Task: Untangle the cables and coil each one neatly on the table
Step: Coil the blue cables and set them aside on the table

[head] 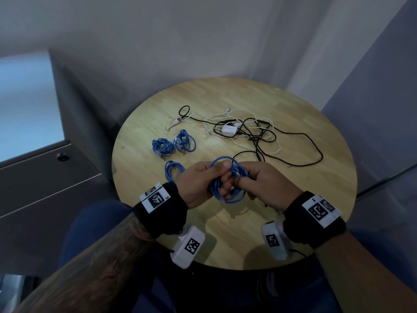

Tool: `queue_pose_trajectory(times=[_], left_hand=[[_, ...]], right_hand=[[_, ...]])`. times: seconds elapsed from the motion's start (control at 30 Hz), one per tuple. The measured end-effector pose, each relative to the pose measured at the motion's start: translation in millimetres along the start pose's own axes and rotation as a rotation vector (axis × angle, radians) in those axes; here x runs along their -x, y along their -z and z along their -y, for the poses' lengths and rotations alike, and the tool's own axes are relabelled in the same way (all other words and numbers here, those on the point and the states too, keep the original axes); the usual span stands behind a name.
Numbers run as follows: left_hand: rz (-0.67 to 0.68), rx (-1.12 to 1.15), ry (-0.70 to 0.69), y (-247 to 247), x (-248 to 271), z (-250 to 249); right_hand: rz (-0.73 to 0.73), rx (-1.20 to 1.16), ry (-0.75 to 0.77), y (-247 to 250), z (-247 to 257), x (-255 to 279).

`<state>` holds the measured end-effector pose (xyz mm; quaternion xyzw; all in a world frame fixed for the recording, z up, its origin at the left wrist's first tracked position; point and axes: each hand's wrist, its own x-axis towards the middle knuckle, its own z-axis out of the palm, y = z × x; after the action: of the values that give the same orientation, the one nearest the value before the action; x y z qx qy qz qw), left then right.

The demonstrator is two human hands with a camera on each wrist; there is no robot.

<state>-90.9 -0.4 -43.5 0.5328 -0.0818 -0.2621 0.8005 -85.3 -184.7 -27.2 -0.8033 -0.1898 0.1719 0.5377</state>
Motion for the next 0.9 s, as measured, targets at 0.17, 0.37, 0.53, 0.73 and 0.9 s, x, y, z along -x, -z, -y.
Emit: queue_pose_trajectory(times=[0.17,0.37,0.53,0.73,0.9], left_hand=[[-0.235,-0.121,0.016,-1.6,-1.6,5.7],[-0.207,0.022,0.058,15.6,-1.1,-11.1],[-0.301,0.083,0.009,15.3,-5.1,1.6],[-0.291,0.125,0.003,7.9,-5.4,5.6],[-0.161,0.177,0.060,9.6,-1.7,1.0]], right_hand=[[-0.025,0.009,-0.037,-0.4,-9.5,4.7],[-0.317,0.154,-0.002,26.5,-21.2,-2.0],[-0.180,-0.054,-0.103,-0.5,-26.4,-6.5],[-0.091,-0.232,-0.110,-29.2,-11.5,-2.9],[-0.094,-0.143,-0.056,-18.3,-5.7,-0.6]])
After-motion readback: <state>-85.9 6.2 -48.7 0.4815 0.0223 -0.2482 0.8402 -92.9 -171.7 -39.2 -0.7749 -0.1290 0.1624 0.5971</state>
